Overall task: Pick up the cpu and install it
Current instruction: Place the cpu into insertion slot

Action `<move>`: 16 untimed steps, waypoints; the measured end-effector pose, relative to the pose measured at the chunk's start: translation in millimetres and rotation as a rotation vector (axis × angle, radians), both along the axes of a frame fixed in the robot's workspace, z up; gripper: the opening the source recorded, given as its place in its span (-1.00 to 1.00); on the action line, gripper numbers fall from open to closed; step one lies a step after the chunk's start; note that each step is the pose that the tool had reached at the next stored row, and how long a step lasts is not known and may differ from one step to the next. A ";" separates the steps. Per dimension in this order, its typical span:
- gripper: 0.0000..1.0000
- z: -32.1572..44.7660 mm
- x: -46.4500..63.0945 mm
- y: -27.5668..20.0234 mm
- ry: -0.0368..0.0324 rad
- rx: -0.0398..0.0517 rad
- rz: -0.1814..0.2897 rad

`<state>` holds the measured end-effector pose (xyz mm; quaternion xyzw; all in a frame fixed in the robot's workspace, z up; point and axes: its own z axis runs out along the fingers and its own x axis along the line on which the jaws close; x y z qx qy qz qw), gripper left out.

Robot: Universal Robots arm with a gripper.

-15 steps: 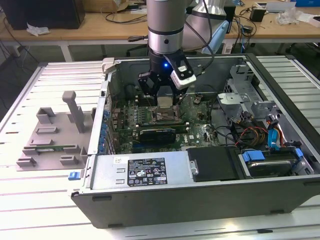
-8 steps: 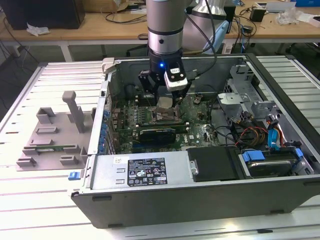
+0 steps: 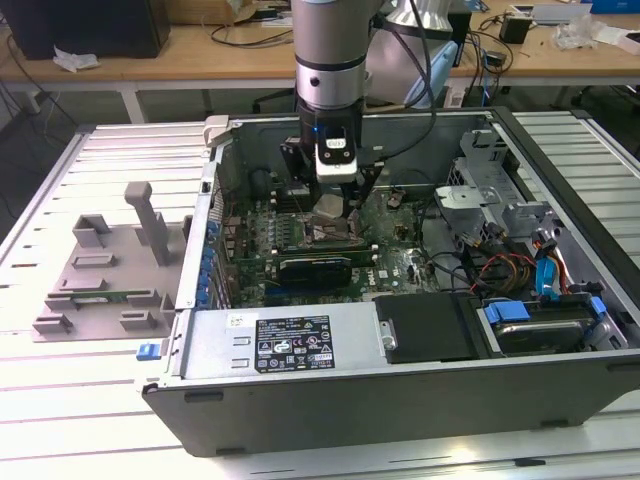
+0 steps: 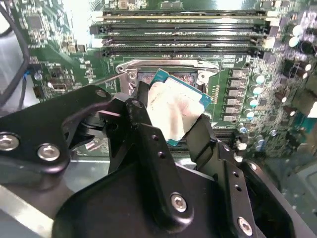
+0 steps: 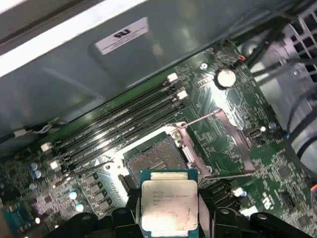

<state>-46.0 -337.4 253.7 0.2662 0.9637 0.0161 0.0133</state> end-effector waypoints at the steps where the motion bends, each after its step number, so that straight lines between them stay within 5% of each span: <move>1: 0.09 -0.1 0.0 0.0 0.0000 0.0000 -0.029; 7: 0.09 -1.2 0.0 0.0 0.0000 0.0000 -0.240; 11: 0.09 -1.7 0.0 0.0 0.0000 0.0000 -0.321; 13: 0.09 -2.4 0.0 0.0 0.0000 0.0001 -0.431; 16: 0.09 -2.8 0.0 0.0 0.0000 0.0001 -0.497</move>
